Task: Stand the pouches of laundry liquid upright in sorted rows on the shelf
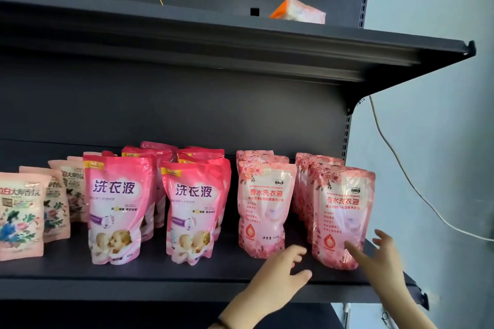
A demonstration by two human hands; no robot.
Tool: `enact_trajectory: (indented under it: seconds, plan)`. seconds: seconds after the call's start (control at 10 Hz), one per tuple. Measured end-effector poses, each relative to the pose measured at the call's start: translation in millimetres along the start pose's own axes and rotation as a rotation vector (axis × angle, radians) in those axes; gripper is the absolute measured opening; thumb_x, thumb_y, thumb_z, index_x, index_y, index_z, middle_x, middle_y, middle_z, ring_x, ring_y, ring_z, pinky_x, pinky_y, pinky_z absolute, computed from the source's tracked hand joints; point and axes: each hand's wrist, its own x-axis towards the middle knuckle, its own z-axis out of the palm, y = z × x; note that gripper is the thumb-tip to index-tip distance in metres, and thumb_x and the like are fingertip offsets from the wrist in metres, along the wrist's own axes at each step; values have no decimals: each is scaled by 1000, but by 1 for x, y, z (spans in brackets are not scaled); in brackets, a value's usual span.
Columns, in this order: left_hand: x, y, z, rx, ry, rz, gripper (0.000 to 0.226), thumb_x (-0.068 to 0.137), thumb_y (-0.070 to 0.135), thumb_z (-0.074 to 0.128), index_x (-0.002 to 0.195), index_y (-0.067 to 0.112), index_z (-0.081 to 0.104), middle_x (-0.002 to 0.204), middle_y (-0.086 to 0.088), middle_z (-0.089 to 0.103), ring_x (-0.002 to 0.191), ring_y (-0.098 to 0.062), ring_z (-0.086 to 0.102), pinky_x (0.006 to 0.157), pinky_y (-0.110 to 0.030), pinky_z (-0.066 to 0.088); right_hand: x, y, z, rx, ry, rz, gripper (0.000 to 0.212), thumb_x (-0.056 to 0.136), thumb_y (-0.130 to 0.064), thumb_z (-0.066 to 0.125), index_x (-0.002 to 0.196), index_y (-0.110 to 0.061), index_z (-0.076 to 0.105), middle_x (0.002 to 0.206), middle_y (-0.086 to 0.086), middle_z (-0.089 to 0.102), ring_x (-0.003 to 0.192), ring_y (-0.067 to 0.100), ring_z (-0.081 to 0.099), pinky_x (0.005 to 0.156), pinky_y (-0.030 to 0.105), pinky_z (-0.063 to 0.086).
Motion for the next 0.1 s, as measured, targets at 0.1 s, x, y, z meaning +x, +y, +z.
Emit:
enact_trajectory:
  seconds: [0.1]
  plan:
    - [-60, -5, -31, -122, -4, 5, 22, 87, 34, 61, 107, 43, 60, 102, 30, 64, 102, 13, 56, 91, -15, 47, -58, -23, -11, 188, 66, -37, 36, 82, -14, 74, 113, -17, 56, 122, 12, 60, 107, 25, 59, 92, 37, 48]
